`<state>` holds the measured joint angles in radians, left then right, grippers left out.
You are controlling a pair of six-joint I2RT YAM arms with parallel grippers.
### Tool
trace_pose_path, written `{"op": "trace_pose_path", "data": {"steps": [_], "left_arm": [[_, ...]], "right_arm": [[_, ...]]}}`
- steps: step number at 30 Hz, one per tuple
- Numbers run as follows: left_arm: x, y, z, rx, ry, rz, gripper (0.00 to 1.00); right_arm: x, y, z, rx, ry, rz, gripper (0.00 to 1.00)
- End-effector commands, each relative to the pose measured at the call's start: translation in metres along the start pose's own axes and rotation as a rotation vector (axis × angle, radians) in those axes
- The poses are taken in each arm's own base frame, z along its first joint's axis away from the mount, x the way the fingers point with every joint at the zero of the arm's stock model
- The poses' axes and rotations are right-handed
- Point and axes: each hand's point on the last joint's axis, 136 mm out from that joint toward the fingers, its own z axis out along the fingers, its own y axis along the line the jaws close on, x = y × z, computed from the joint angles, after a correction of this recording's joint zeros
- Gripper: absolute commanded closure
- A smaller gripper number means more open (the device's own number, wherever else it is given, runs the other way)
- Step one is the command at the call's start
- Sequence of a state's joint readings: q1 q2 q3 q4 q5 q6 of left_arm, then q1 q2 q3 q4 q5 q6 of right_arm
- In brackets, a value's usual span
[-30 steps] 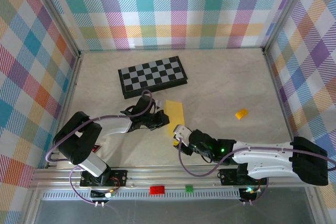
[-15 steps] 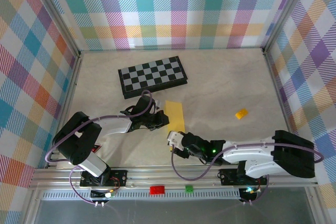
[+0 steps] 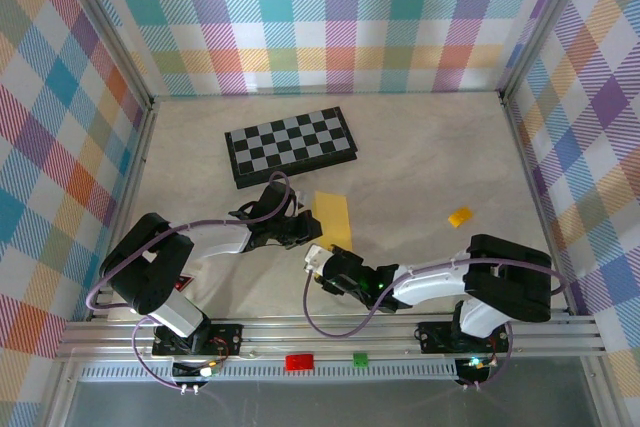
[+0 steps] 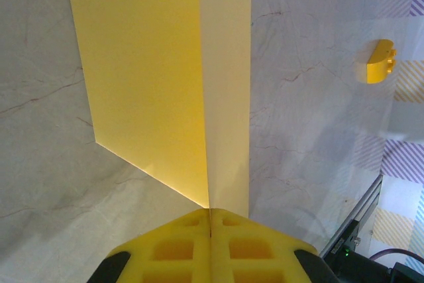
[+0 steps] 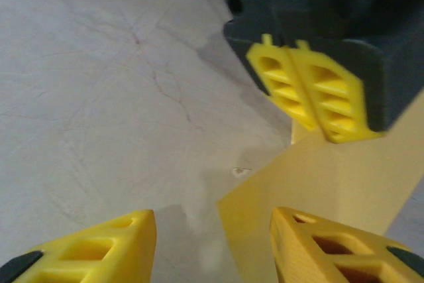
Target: Fold a paper plane with a square sheet of paper (pick it up from the middle)
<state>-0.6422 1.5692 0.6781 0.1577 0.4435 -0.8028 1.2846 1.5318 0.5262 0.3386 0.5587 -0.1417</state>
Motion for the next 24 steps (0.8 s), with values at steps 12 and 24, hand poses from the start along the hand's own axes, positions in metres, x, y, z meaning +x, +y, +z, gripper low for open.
{"op": "trace_pose_path", "data": {"steps": [12, 24], "left_arm": [[-0.007, -0.006, -0.004, 0.017, -0.013, 0.004, 0.94], [-0.005, -0.004, -0.006, 0.014, -0.017, 0.001, 0.94]], "right_arm": [[0.000, -0.019, -0.011, 0.093, -0.028, 0.093, 0.71], [-0.012, -0.016, -0.007, 0.078, -0.063, 0.117, 0.74]]}}
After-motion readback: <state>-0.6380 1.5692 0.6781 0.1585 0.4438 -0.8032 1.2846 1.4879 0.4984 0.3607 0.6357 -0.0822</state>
